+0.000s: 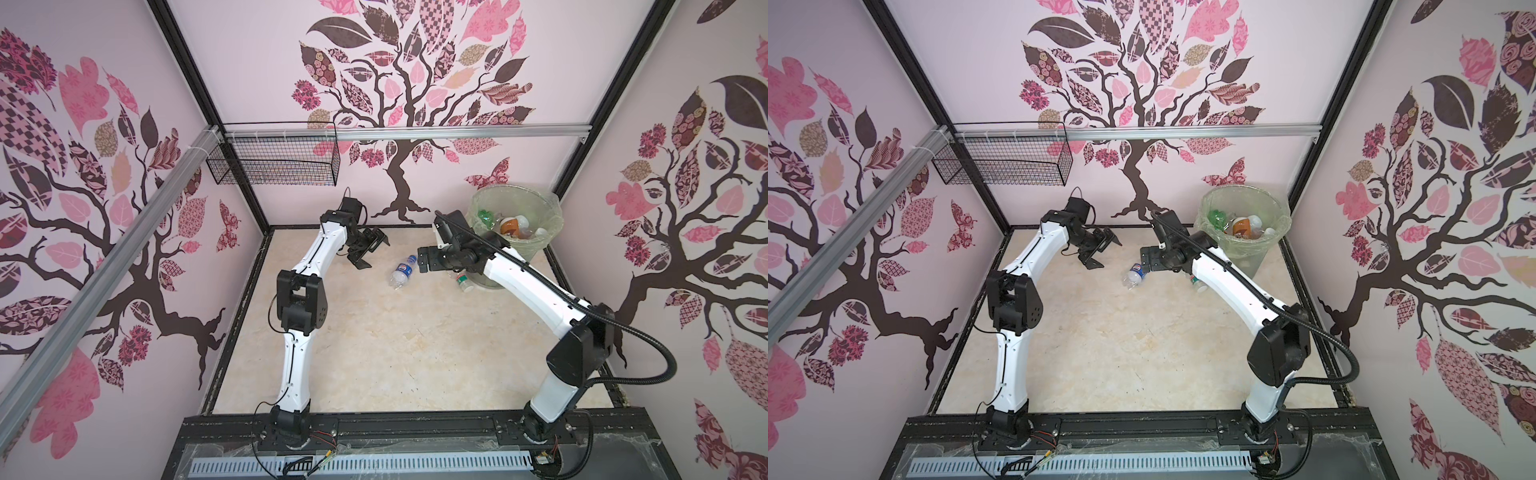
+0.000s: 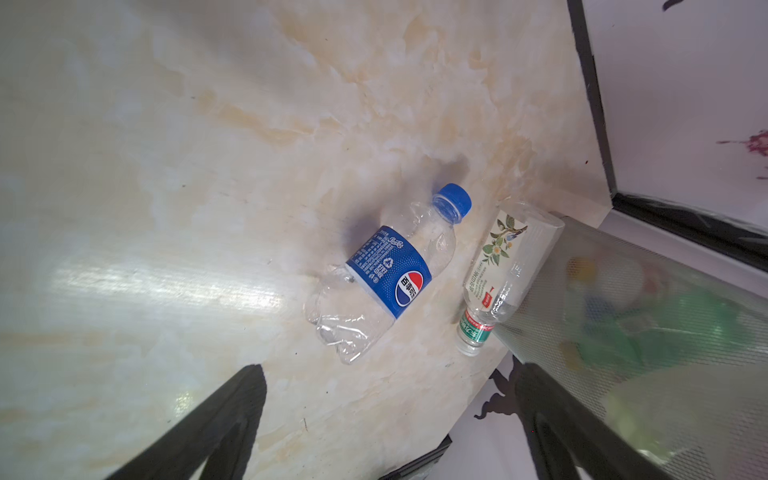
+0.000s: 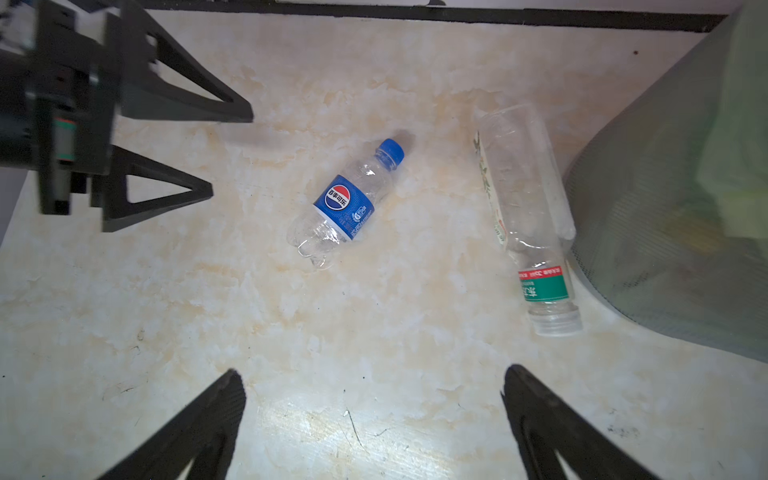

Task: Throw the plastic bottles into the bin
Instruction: 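Lower left gripper over the Pepsi bottle while right gripper hovers near the bin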

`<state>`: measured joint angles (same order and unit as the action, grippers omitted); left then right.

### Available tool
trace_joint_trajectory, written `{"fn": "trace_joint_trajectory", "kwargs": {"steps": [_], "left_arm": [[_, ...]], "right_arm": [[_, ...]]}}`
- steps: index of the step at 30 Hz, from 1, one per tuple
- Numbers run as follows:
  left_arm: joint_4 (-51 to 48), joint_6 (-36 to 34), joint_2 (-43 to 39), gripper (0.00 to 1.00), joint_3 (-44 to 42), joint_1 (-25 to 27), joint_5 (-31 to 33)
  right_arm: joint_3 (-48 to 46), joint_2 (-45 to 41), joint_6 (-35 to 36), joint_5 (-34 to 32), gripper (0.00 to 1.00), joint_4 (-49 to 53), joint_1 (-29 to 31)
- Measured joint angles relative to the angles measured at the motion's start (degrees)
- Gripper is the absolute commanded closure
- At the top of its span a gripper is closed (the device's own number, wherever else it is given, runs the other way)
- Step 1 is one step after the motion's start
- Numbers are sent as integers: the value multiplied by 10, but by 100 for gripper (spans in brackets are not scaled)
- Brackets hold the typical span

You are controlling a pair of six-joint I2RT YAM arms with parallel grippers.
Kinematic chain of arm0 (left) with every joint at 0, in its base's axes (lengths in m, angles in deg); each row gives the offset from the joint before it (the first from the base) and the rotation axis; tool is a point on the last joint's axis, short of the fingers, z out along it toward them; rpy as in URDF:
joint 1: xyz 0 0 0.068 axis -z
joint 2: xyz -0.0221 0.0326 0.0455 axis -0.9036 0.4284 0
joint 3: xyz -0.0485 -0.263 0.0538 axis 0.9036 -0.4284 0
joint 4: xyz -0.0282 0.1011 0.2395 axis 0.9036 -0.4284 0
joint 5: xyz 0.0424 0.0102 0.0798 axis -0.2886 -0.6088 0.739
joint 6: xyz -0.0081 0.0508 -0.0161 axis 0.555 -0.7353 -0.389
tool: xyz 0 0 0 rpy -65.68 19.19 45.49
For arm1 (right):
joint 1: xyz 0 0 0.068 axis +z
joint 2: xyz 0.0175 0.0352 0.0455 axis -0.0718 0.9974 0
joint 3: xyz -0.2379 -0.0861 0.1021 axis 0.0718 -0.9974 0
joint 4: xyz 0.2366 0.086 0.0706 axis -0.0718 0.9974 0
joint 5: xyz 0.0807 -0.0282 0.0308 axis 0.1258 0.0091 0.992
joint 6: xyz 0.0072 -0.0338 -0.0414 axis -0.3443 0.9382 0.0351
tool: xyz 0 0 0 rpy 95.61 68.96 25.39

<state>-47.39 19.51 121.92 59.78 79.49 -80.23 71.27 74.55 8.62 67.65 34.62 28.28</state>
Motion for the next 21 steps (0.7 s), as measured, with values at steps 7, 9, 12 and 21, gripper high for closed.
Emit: {"fn": "trace_joint_trajectory", "kwargs": {"steps": [7, 9, 12, 21], "left_arm": [[-17, -63, 64, 3, 62, 33, 52], [-17, -75, 64, 3, 63, 32, 60], [-15, -93, 64, 3, 62, 30, 69], [5, -172, 60, 2, 51, 36, 100]], "right_arm": [[-62, -77, -11, -1, 1, -5, -11], [-78, -86, -16, 0, 0, -9, -12], [-99, -91, -19, 5, 1, -10, -16], [-123, -99, -20, 23, 1, -25, -37]]}}
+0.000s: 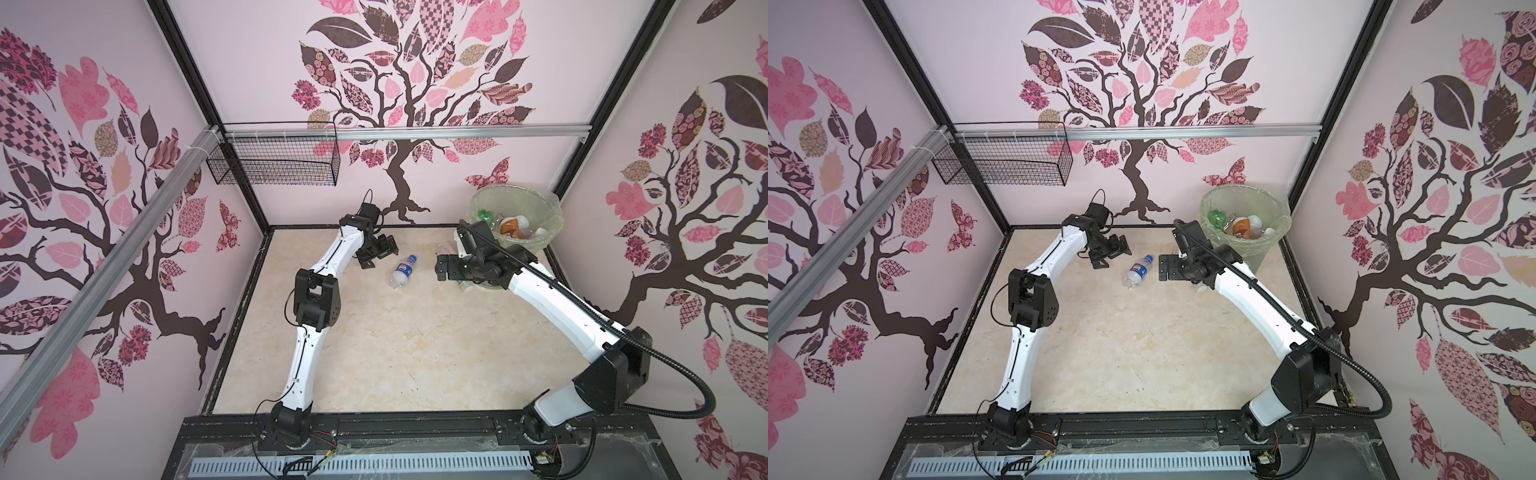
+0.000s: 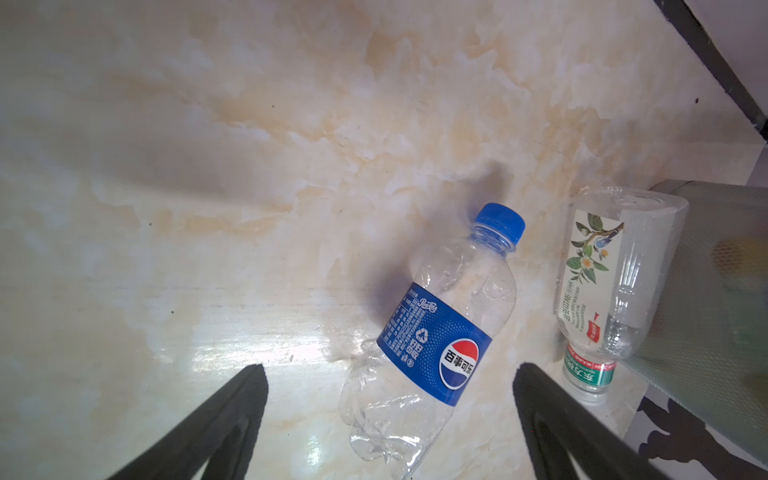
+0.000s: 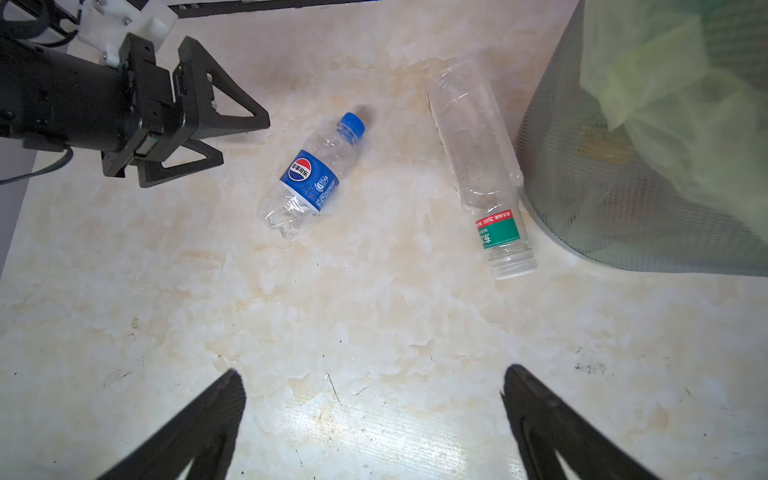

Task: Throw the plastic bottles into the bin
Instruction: 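Lower left gripper over the Pepsi bottle while right gripper hovers near the bin, then close left gripper on the Pepsi bottle and lift it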

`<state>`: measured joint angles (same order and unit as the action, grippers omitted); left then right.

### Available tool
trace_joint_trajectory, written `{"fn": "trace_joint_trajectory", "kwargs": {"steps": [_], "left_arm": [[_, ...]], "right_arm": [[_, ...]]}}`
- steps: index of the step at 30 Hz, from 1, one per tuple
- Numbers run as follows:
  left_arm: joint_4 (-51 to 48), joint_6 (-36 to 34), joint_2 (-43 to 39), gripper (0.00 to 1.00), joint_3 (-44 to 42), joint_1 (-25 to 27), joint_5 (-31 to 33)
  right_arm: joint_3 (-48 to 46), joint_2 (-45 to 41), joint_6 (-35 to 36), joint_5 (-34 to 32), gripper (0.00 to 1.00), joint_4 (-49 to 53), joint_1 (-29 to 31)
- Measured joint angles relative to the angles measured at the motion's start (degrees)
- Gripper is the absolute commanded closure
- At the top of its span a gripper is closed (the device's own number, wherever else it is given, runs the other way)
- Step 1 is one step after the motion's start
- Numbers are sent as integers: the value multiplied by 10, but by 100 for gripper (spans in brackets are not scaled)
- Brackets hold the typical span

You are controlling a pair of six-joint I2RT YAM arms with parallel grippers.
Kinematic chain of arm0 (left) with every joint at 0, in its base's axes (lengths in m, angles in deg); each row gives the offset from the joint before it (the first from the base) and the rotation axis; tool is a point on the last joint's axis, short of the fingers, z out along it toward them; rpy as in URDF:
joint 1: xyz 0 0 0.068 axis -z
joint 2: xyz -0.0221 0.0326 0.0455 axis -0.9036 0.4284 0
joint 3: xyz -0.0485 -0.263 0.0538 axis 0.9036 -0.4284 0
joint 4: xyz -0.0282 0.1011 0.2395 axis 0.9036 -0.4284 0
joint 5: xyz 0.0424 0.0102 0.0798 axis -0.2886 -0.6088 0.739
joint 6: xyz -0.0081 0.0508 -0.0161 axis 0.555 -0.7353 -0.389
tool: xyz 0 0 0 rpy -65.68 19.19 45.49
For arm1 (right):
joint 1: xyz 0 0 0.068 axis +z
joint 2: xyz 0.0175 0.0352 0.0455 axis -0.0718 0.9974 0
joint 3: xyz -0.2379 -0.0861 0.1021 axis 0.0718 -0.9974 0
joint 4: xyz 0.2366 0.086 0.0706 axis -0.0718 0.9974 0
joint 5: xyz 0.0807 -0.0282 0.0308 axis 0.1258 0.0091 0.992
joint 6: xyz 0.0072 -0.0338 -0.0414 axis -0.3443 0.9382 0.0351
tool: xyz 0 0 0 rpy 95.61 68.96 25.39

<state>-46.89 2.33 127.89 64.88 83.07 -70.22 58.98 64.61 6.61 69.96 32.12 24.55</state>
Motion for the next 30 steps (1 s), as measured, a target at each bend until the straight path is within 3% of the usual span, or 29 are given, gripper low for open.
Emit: {"fn": "trace_joint_trajectory", "kwargs": {"steps": [15, 30], "left_arm": [[41, -227, -36, 4, -63, 70, 52], [47, -267, -42, 14, -84, 80, 80]], "right_arm": [[-22, -12, -13, 42, 1, -10, -10], [-45, -22, -29, 57, 1, -10, -15]]}}
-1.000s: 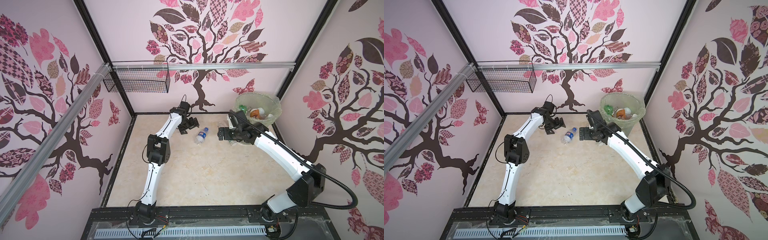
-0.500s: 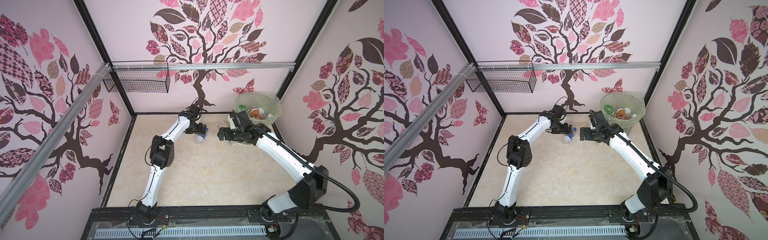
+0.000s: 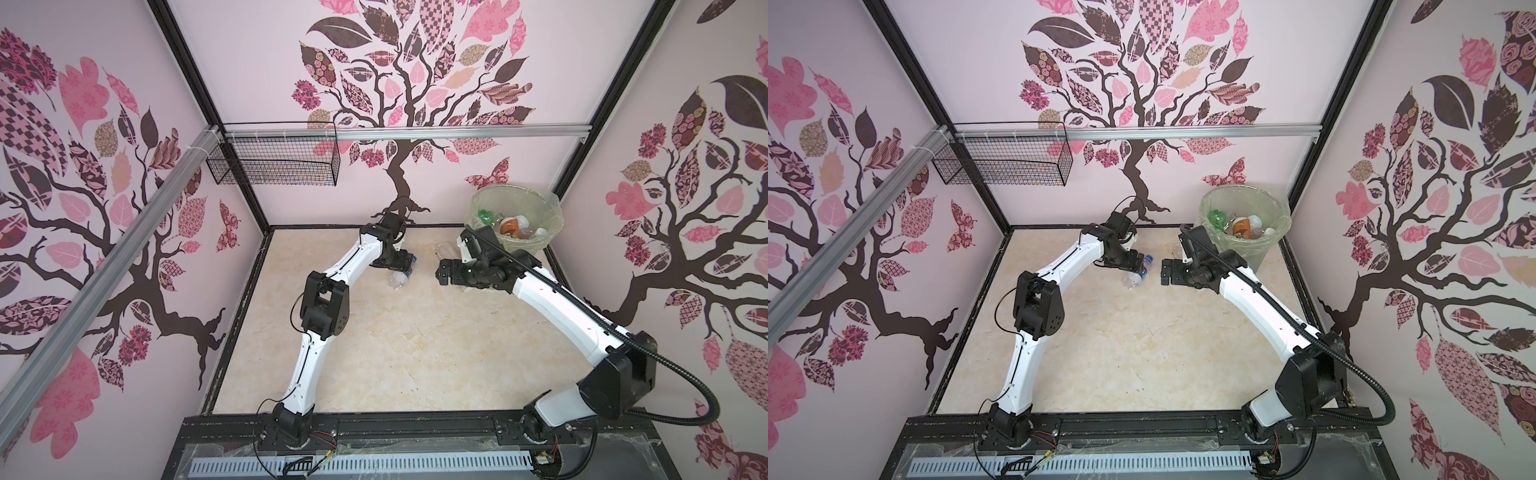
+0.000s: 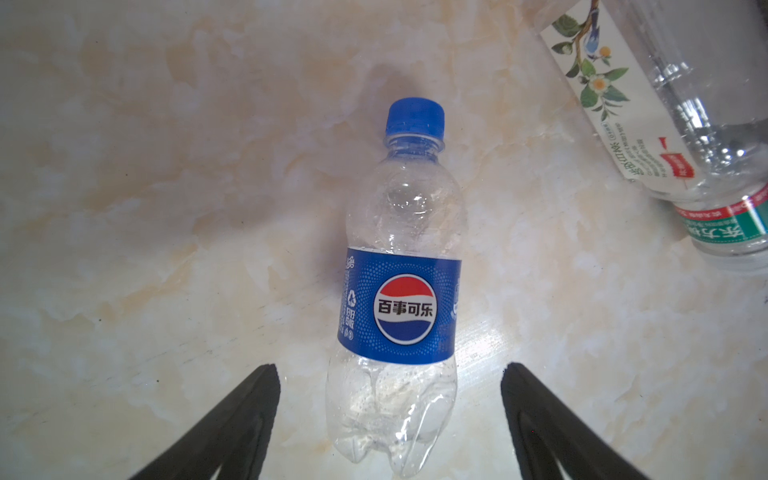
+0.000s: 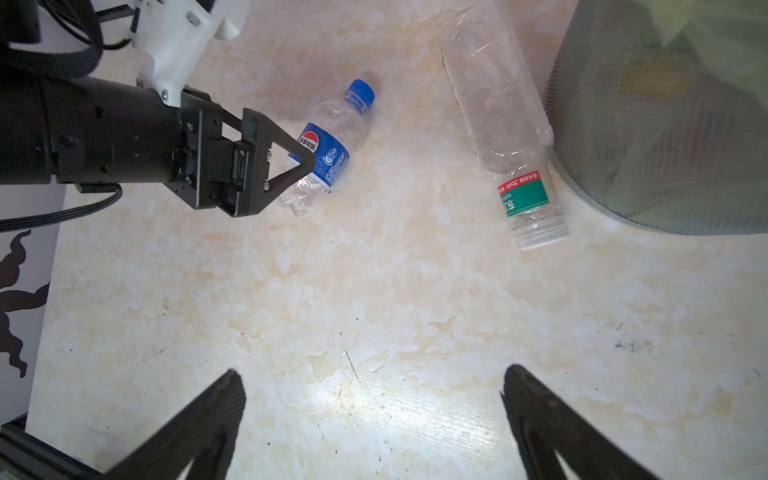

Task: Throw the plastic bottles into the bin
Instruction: 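Close left gripper on the Pepsi bottle and lift it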

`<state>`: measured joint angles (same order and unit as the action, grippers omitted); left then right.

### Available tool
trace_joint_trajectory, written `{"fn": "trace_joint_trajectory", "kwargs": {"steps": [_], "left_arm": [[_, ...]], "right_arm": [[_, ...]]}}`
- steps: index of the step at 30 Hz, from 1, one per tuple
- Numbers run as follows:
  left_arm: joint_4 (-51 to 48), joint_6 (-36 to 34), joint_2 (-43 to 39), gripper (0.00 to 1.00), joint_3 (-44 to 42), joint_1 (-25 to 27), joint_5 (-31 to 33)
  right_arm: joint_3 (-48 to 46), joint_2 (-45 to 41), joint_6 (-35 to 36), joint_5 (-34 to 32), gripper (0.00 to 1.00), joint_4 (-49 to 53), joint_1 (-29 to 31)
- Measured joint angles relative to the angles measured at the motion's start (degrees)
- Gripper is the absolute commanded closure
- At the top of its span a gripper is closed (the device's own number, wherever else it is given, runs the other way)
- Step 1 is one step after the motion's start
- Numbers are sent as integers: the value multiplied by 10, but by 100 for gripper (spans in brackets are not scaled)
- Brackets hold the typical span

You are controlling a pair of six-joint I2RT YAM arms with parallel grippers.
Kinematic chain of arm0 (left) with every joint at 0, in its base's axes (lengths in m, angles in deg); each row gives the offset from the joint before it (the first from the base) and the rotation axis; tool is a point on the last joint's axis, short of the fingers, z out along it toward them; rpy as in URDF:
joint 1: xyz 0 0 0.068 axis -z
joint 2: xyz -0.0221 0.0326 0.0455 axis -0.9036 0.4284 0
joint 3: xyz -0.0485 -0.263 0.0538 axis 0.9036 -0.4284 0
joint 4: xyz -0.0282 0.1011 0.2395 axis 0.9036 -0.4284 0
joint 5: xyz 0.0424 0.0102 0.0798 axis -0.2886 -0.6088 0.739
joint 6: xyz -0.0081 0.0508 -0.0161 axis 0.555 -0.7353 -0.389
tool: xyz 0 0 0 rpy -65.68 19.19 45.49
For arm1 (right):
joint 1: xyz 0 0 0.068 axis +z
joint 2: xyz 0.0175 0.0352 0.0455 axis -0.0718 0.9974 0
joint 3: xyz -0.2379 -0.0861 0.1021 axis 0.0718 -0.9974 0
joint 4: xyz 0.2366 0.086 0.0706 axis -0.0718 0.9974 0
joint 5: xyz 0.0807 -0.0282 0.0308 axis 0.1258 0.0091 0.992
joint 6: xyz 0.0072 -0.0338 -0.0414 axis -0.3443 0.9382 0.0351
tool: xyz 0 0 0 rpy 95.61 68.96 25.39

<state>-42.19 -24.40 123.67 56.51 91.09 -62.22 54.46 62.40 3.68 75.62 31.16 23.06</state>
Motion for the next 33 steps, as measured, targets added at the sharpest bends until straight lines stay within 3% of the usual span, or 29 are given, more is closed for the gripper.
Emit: {"fn": "trace_joint_trajectory", "kwargs": {"steps": [14, 27, 33], "left_arm": [[1, 26, 28, 20, -6, 11, 28], [8, 57, 43, 47, -16, 24, 28], [22, 90, 38, 49, -15, 20, -7]], "right_arm": [[-14, -22, -4, 1, 0, 0, -6], [-29, -27, -4, 5, 0, 0, -14], [-14, -25, -4, 18, 0, 5, -33]]}}
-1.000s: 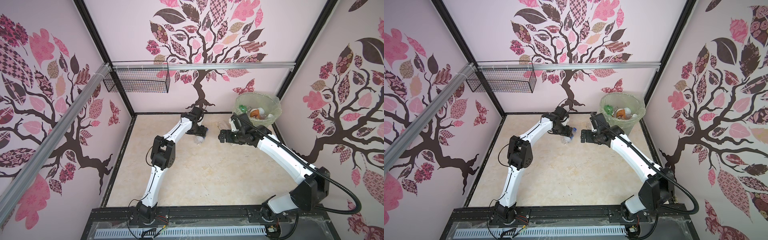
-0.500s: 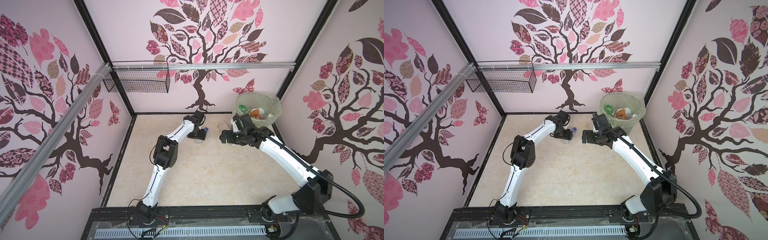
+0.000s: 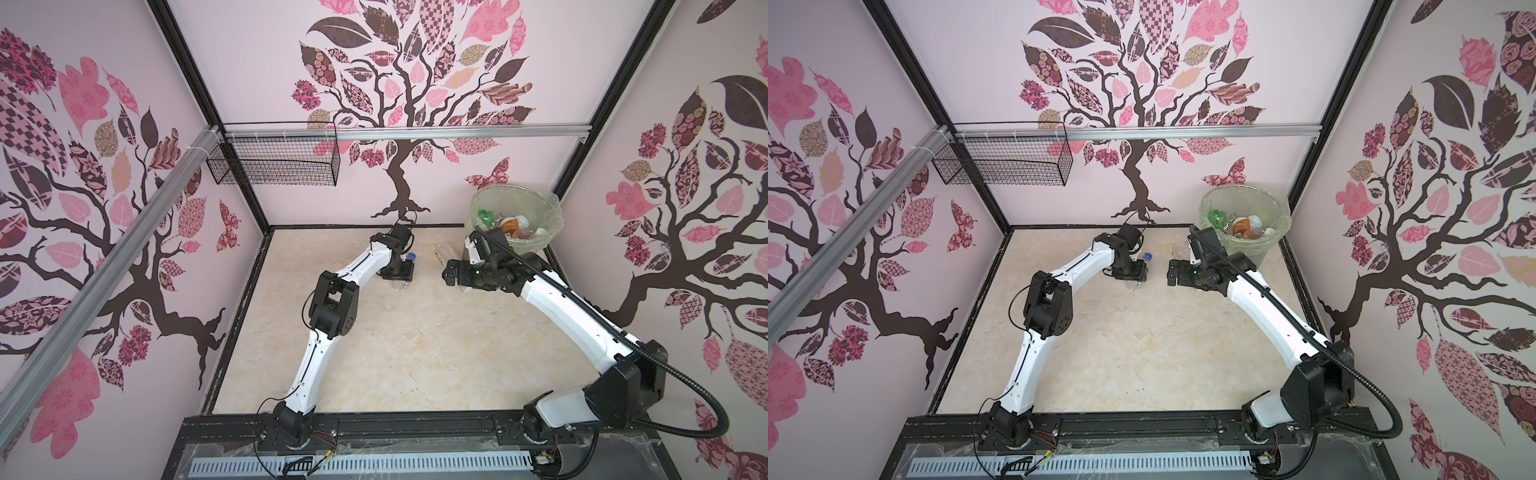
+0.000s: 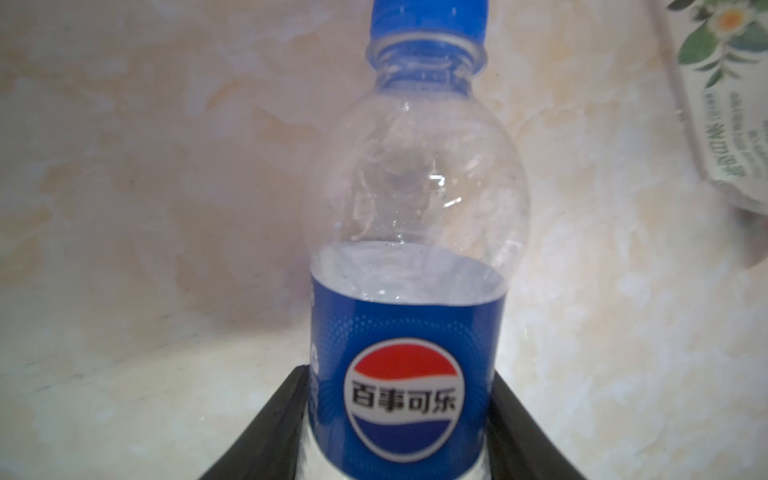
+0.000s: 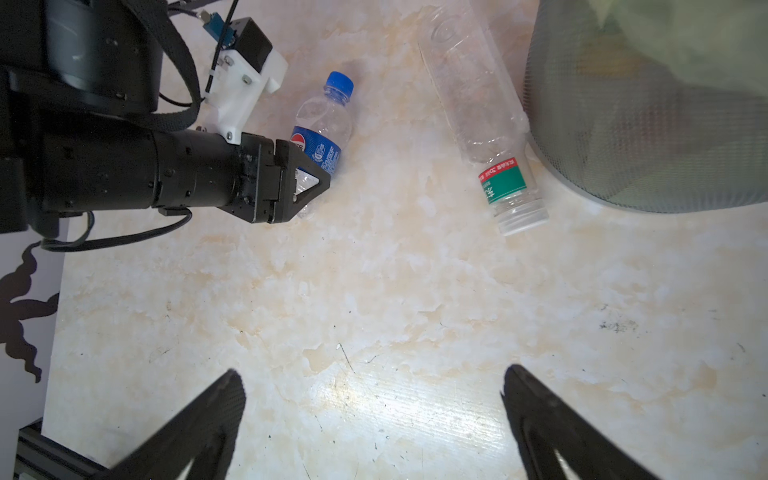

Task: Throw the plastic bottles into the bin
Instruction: 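Close left gripper on the Pepsi bottle and lift it, then raise the Pepsi bottle with left gripper toward right gripper while right gripper approaches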

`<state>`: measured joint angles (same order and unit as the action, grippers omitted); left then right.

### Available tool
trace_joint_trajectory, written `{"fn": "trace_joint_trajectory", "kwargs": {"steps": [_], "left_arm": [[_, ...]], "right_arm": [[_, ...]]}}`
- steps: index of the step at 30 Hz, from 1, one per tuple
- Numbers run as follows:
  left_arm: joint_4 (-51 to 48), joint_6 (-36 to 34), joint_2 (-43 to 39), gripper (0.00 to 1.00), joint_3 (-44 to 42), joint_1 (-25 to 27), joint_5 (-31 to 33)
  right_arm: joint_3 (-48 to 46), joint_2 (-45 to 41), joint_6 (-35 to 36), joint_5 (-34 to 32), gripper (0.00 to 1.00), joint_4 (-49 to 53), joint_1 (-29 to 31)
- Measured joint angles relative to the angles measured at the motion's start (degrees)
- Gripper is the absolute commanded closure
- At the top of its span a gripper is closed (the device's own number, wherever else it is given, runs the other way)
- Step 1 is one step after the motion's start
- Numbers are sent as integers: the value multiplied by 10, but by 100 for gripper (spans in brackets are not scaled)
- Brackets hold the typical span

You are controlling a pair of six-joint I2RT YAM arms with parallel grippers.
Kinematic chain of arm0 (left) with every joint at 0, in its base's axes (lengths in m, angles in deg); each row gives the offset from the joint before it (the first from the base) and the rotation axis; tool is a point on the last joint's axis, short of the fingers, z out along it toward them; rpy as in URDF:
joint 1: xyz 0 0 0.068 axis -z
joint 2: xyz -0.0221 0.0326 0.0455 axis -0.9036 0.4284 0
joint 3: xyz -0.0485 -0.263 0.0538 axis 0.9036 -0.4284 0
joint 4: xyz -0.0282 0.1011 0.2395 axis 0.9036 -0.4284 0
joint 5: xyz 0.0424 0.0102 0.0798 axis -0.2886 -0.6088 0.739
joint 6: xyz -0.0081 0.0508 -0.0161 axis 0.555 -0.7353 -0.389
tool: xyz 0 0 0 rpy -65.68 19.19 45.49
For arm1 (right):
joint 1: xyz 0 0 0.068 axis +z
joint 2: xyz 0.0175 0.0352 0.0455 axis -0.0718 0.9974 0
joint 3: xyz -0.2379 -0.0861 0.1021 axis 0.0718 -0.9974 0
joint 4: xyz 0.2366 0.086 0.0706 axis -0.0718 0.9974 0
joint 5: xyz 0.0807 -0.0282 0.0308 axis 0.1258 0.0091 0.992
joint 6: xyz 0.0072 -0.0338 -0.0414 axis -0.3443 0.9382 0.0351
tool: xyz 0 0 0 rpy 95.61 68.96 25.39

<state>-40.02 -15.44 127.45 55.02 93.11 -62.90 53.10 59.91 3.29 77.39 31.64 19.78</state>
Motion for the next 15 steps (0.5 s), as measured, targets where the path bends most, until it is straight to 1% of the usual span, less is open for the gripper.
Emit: {"fn": "trace_joint_trajectory", "kwargs": {"steps": [2, 5, 12, 15], "left_arm": [[5, 23, -11, 51, 0, -3, -12], [10, 60, -44, 52, 0, -9, -24], [20, 148, -162, 51, 9, -26, -39], [25, 185, -216, 51, -5, -28, -45]], "right_arm": [[20, 2, 0, 4, 0, 5, -10], [63, 10, 0, 12, 0, 9, -21], [159, 58, -20, 46, 0, 9, -26], [202, 90, -36, 66, 0, 10, -26]]}}
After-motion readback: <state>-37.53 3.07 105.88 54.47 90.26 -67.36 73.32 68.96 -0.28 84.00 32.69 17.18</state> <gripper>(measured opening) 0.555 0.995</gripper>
